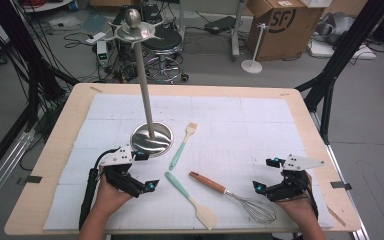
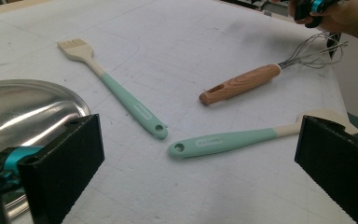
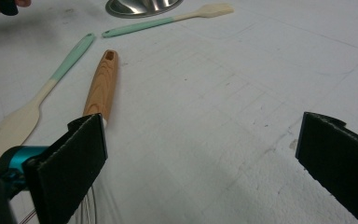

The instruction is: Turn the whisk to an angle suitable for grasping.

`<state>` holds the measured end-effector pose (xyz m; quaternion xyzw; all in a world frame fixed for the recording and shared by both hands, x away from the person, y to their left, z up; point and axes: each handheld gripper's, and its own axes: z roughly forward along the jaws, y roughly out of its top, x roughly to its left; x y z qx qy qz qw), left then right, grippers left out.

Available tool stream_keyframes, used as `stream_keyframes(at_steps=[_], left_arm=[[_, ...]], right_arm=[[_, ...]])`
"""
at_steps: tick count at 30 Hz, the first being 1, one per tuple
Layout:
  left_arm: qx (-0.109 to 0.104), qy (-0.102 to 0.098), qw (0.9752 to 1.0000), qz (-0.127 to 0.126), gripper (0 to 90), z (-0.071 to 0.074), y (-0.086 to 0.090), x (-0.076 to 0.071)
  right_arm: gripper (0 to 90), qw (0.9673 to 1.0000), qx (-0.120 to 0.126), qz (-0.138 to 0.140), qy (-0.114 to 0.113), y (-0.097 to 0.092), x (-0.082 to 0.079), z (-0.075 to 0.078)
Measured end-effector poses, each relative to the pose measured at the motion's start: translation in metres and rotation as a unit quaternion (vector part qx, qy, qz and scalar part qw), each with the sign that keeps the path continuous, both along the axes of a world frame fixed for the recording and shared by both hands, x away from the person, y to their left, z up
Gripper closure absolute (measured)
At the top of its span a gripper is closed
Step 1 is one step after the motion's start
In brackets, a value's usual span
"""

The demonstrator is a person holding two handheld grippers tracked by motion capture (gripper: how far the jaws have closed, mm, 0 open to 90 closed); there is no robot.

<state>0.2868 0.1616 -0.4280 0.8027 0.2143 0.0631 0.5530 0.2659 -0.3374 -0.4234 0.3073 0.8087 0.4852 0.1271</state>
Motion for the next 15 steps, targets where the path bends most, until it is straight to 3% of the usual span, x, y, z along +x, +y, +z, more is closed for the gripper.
stream_keyframes(at_steps=[15], left_arm=[[-0.001,-0.006,1.0,-0.003,1.8,0.0007,-0.0065,0.0043]], right_arm=[[1.2,0.9999,-0.002,-0.01,0.005,-0.0062,-0.003,-0.0028]])
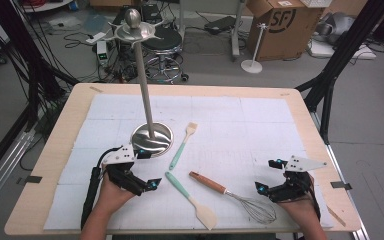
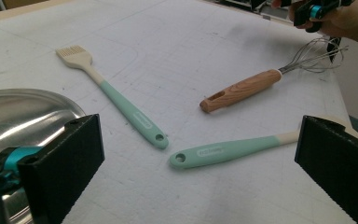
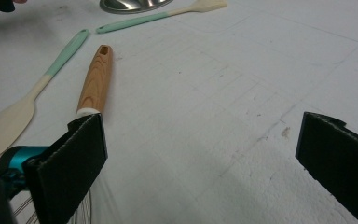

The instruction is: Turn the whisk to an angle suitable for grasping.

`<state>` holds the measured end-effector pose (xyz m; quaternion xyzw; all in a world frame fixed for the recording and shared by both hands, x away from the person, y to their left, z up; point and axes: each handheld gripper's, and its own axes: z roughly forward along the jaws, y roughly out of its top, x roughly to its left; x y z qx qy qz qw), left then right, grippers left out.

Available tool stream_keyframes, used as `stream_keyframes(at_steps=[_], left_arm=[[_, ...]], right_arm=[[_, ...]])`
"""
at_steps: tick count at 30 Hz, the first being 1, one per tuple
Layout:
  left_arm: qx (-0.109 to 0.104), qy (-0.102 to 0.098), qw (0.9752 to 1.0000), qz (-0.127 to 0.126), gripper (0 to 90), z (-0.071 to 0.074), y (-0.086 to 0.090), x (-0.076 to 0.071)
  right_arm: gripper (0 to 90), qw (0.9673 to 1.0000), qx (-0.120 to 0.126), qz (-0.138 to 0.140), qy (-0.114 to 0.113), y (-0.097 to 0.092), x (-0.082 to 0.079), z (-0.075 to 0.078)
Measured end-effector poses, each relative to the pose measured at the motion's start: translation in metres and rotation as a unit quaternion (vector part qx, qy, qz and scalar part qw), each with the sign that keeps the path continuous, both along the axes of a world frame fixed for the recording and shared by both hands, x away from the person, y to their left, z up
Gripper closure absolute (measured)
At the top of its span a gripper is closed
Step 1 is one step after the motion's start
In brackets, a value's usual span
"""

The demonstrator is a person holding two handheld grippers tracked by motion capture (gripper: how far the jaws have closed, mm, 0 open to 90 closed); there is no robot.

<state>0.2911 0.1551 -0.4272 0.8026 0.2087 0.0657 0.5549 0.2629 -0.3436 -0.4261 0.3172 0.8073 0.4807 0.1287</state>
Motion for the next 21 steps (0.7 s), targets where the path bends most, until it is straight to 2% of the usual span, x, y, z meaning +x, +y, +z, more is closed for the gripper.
stream_keyframes(at_steps=[13,21], left_arm=[[0.017,0.001,0.9998,-0.005,1.8,0.0,0.0,-0.004],[0.011,-0.001,0.9999,0.0,1.8,0.0,0.001,-0.002]], right_arm=[[1.1,0.9999,-0.005,0.009,0.005,0.01,0.003,0.001],[1.1,0.9997,-0.012,0.017,0.008,0.02,0.006,0.005]])
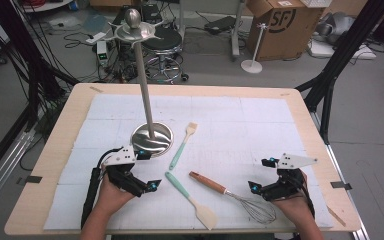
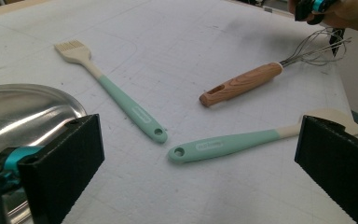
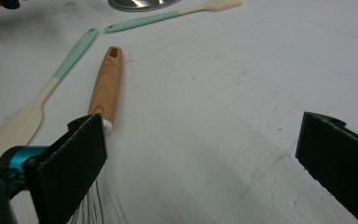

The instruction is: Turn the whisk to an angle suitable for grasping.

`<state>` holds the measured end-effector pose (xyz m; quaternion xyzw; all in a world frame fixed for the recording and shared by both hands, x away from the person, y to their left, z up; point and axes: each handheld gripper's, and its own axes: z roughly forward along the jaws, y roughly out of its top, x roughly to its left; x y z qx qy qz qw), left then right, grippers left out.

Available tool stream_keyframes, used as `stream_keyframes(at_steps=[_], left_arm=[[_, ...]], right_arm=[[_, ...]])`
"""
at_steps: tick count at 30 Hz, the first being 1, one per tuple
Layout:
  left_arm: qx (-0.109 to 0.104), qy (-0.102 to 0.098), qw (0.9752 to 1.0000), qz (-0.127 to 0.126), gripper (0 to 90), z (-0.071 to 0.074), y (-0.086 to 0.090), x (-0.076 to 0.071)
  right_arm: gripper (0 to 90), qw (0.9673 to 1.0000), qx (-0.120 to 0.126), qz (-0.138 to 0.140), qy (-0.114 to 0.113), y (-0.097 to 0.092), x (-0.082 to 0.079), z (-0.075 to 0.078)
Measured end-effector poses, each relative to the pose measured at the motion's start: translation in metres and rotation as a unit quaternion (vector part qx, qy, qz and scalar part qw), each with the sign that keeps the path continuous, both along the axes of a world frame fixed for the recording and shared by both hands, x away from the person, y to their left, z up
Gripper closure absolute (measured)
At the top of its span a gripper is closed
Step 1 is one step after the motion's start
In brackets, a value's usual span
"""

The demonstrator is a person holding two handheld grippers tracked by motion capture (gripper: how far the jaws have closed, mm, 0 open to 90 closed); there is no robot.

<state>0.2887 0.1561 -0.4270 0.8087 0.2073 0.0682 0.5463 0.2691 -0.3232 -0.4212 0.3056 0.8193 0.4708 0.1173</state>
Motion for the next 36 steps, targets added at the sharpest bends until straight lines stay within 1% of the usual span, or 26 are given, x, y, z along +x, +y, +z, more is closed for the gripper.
stream_keyframes(at_steps=[2,7,11,12,13,14,15,16,17,20,21,23,24,25,26,27,28,29,30,31,32,33,35,36], left_arm=[[-0.001,0.0,1.0,0.001,1.8,0.0,0.0,0.0],[0.0,0.0,1.0,-0.001,1.8,0.0,-0.001,0.0],[-0.001,0.0,1.0,-0.002,1.8,0.0,-0.001,0.0],[-0.002,0.0,1.0,-0.002,1.8,0.0,-0.001,0.0],[-0.004,-0.001,1.0,-0.002,1.8,0.0,-0.001,0.001],[-0.004,-0.001,1.0,-0.002,1.8,0.0,-0.001,0.001],[-0.004,-0.002,1.0,-0.001,1.8,0.0,-0.001,0.001],[-0.004,-0.002,1.0,-0.001,1.8,0.0,-0.001,0.001],[-0.005,-0.002,1.0,0.0,1.8,0.0,-0.001,0.001],[-0.004,0.0,1.0,0.0,1.8,-0.001,-0.001,0.001],[-0.004,0.0,1.0,0.001,1.8,-0.001,-0.001,0.002],[-0.003,-0.002,1.0,-0.001,1.8,-0.001,-0.002,0.002],[-0.001,-0.001,1.0,-0.001,1.8,-0.001,-0.002,0.002],[0.001,-0.001,1.0,-0.002,1.8,-0.001,-0.002,0.002],[0.002,-0.001,1.0,-0.002,1.8,-0.001,-0.002,0.002],[0.002,-0.001,1.0,-0.002,1.8,-0.001,-0.002,0.002],[0.001,-0.001,1.0,-0.001,1.8,-0.001,-0.002,0.002],[0.001,-0.001,1.0,-0.001,1.8,-0.001,-0.002,0.002],[0.002,-0.001,1.0,-0.001,1.8,-0.001,-0.003,0.002],[0.004,-0.001,1.0,-0.001,1.8,-0.001,-0.003,0.002],[0.004,-0.001,1.0,-0.001,1.8,-0.001,-0.003,0.001],[0.004,-0.001,1.0,-0.001,1.8,-0.001,-0.003,0.001],[0.006,-0.002,1.0,-0.002,1.8,-0.002,-0.003,0.001],[0.006,-0.002,1.0,-0.002,1.8,-0.002,-0.003,0.001]], right_arm=[[1.1,1.0,-0.001,0.002,0.0,0.002,0.001,0.001],[1.2,0.9997,-0.016,0.017,0.008,0.019,0.004,0.01],[1.2,0.9987,-0.033,0.032,0.019,0.034,0.006,0.014],[1.2,0.9987,-0.033,0.032,0.019,0.034,0.006,0.014],[1.2,0.9981,-0.044,0.036,0.025,0.042,0.007,0.015],[1.2,0.9981,-0.044,0.036,0.025,0.042,0.007,0.015],[1.2,0.997,-0.054,0.047,0.029,0.05,0.008,0.015],[1.2,0.997,-0.054,0.047,0.029,0.05,0.008,0.015],[1.2,0.9955,-0.066,0.058,0.035,0.058,0.009,0.016],[1.2,0.9929,-0.08,0.076,0.045,0.07,0.012,0.016],[1.3,0.9917,-0.085,0.081,0.054,0.075,0.013,0.016],[1.3,0.989,-0.1,0.089,0.063,0.083,0.015,0.015],[3.9,0.9873,-0.11,0.091,0.07,0.087,0.015,0.014],[7.7,0.9849,-0.12,0.102,0.072,0.09,0.017,0.012],[11.0,0.9826,-0.128,0.107,0.081,0.094,0.017,0.011],[18.2,0.9799,-0.136,0.116,0.088,0.097,0.017,0.01],[23.1,0.977,-0.142,0.128,0.095,0.1,0.018,0.008],[23.1,0.977,-0.142,0.128,0.095,0.1,0.018,0.008],[25.9,0.9747,-0.15,0.132,0.101,0.102,0.018,0.007],[31.6,0.9697,-0.165,0.14,0.113,0.106,0.02,0.004],[35.1,0.9673,-0.172,0.145,0.116,0.108,0.021,0.003],[37.5,0.9649,-0.179,0.146,0.125,0.11,0.021,0.001],[46.6,0.9596,-0.19,0.157,0.136,0.113,0.022,-0.002],[47.6,0.9569,-0.198,0.16,0.141,0.114,0.022,-0.003]])
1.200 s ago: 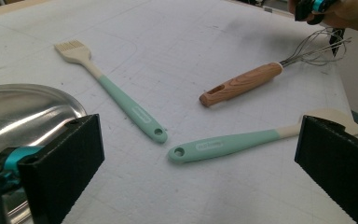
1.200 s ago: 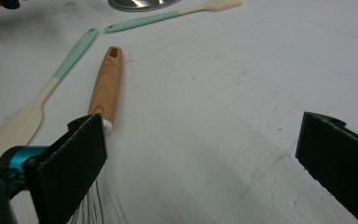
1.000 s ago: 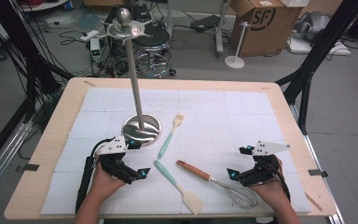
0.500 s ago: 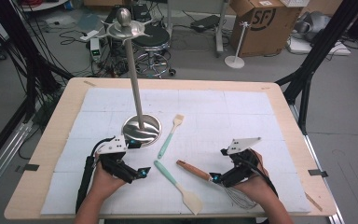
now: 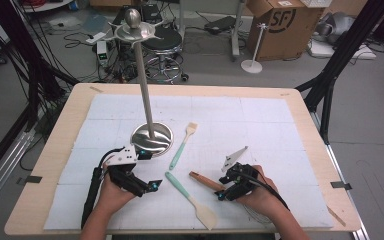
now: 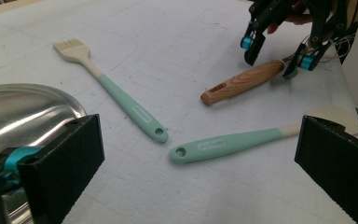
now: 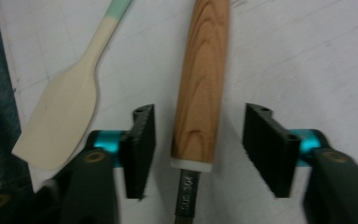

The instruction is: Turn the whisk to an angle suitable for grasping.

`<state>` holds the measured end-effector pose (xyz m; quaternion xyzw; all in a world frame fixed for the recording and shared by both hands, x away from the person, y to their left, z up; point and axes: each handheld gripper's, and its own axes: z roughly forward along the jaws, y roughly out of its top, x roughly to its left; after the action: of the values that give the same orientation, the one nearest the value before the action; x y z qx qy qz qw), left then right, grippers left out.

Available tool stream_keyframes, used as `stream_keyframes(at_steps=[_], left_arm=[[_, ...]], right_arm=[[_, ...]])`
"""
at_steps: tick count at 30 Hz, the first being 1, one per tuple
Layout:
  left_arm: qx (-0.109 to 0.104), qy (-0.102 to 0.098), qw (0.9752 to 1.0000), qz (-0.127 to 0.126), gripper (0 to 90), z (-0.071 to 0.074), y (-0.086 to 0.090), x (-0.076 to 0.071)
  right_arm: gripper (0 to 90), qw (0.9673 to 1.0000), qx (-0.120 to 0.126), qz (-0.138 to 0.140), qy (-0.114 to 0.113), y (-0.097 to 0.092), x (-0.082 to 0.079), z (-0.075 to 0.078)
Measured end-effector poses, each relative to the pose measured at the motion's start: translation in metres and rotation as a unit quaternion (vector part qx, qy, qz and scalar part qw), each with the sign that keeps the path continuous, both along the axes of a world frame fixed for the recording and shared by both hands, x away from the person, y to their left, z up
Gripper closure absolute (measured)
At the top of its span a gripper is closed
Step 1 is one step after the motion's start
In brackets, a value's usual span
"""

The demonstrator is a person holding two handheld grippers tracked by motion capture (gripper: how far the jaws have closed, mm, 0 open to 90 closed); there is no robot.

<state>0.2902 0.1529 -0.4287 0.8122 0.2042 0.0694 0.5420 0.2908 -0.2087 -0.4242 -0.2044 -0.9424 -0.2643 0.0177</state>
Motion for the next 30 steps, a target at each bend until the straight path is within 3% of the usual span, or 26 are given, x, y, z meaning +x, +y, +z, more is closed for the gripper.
stream_keyframes(at_steps=[2,3,4,9,17,23,30], left_arm=[[0.001,0.001,1.0,0.0,1.8,0.0,0.0,0.0],[0.001,0.001,1.0,0.0,1.8,0.0,0.0,0.0],[0.002,0.001,1.0,0.0,1.8,0.0,-0.001,0.0],[0.005,0.0,1.0,0.001,1.8,0.0,-0.001,-0.001],[0.008,0.003,1.0,0.0,1.8,-0.001,-0.002,0.0],[0.009,0.003,1.0,0.0,1.8,-0.001,-0.002,0.0],[0.009,0.002,1.0,-0.001,1.8,-0.001,-0.002,-0.001]], right_arm=[[57.9,0.9998,-0.012,0.001,-0.018,0.001,-0.001,0.001],[57.9,0.9998,-0.012,0.001,-0.018,0.001,-0.001,0.001],[66.6,0.9999,-0.013,0.001,-0.01,0.0,-0.001,0.002],[70.1,0.9996,-0.019,-0.009,-0.018,-0.004,0.0,0.005],[70.5,0.9981,-0.034,-0.035,-0.038,-0.016,0.011,0.006],[69.7,0.9983,-0.033,-0.038,-0.031,-0.018,0.013,0.005],[61.5,0.9989,0.008,-0.047,-0.008,-0.029,0.015,0.01]])
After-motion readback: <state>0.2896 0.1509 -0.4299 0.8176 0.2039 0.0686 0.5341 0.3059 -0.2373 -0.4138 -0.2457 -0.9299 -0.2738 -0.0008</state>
